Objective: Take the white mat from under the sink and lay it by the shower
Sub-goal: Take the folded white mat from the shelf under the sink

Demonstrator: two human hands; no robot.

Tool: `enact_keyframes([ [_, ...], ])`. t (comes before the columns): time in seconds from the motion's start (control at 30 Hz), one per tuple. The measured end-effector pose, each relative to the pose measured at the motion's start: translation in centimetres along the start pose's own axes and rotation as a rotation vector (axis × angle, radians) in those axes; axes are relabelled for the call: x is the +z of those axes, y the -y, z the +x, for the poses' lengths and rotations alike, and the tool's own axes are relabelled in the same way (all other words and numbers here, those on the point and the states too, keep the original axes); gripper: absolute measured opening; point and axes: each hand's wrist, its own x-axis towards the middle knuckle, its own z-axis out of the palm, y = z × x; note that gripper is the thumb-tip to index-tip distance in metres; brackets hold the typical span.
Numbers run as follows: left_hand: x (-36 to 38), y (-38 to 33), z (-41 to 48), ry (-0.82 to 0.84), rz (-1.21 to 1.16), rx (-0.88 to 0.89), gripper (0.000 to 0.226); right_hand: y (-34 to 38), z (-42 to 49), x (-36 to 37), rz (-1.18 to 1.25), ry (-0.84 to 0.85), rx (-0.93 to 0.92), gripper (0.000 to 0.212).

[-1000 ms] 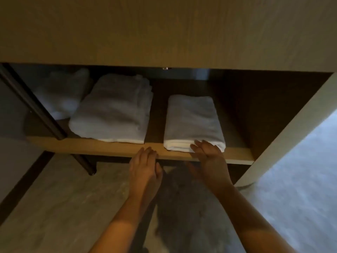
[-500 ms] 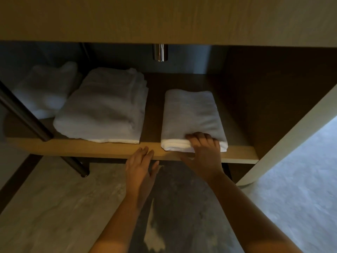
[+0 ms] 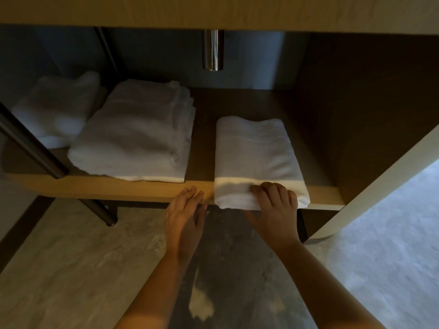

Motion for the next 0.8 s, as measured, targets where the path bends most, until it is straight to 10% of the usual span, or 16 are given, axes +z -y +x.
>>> enact_keyframes([
  [0.8,-3.0,-1.0,1.0,0.265,0.05,-0.11,0.038,1.4,0.4,-8.4,0.176,0.099,0.046,0.055],
])
